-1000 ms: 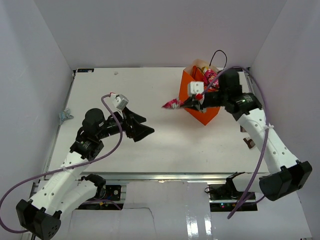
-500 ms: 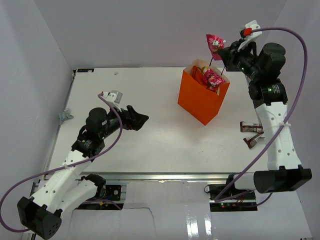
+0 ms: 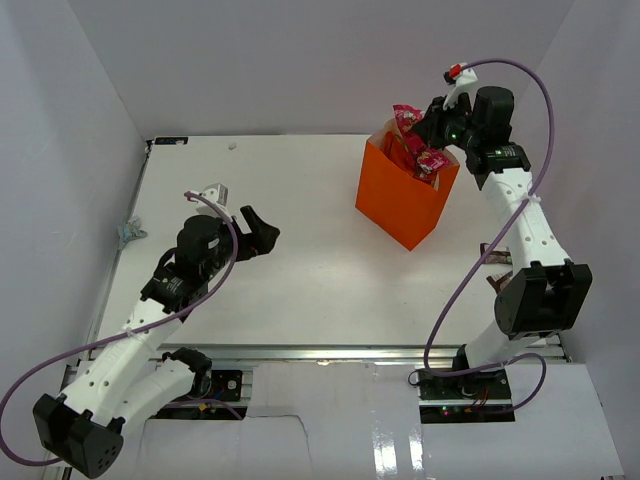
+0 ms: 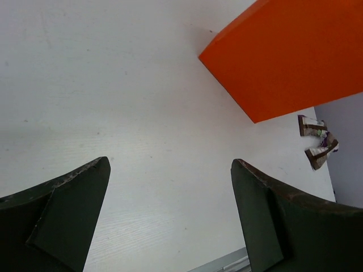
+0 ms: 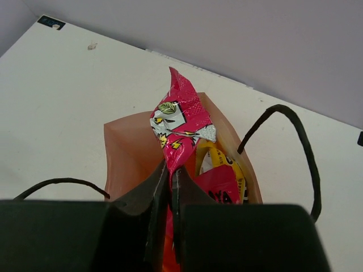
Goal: Place the snacks into the paper bag
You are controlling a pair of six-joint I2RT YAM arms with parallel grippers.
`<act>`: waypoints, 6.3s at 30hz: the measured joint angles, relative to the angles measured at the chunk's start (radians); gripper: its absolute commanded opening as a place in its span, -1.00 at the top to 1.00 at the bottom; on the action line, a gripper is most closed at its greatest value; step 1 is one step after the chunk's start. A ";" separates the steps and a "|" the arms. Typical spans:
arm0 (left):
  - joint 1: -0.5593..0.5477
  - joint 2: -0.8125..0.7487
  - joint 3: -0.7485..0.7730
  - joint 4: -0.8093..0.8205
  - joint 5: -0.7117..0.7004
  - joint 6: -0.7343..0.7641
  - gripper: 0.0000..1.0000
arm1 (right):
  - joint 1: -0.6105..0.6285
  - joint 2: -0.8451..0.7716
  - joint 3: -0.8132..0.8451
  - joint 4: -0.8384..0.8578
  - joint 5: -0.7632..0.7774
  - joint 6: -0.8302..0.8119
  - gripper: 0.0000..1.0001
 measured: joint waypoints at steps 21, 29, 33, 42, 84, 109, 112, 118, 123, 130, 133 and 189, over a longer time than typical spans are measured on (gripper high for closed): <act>0.360 0.423 0.335 -0.379 -0.385 -0.306 -0.92 | -0.108 -0.171 -0.005 -0.027 -0.129 -0.101 -0.64; 0.568 0.846 0.593 -0.613 -0.481 -0.433 -0.96 | -0.220 -0.397 -0.162 -0.195 -0.368 -0.445 -0.65; 0.574 1.033 0.735 -0.687 -0.579 -0.448 -0.96 | -0.216 -0.420 -0.282 -0.397 -0.418 -0.627 -0.65; 0.591 1.243 0.966 -0.739 -0.779 -0.358 -0.96 | -0.216 -0.390 -0.360 -0.595 -0.450 -0.785 -0.65; 0.828 1.356 0.901 -0.241 -0.479 0.335 -0.95 | -0.216 -0.393 -0.430 -0.653 -0.403 -0.724 -0.66; 0.845 1.061 0.445 -0.014 0.236 0.259 0.50 | -0.216 -0.434 -0.398 -0.621 -0.435 -0.716 -0.66; 0.802 1.022 0.378 0.026 0.394 0.240 0.65 | -0.216 -0.448 -0.391 -0.620 -0.468 -0.729 -0.66; 0.623 0.976 0.306 0.103 0.671 0.179 0.74 | -0.140 -0.477 -0.388 -0.649 -0.526 -0.827 -0.65; 0.441 0.925 0.239 0.203 0.845 0.097 0.74 | 0.050 -0.501 -0.391 -0.674 -0.508 -0.928 -0.65; 0.277 0.811 0.111 0.397 1.056 -0.043 0.70 | 0.357 -0.493 -0.441 -0.608 -0.385 -0.948 -0.66; 0.224 0.782 0.096 0.459 1.130 -0.074 0.68 | 0.480 -0.451 -0.470 -0.540 -0.295 -0.960 -0.79; 0.103 0.632 0.026 0.524 1.303 -0.133 -0.14 | 0.696 -0.127 -0.422 -0.164 -0.220 -0.899 0.73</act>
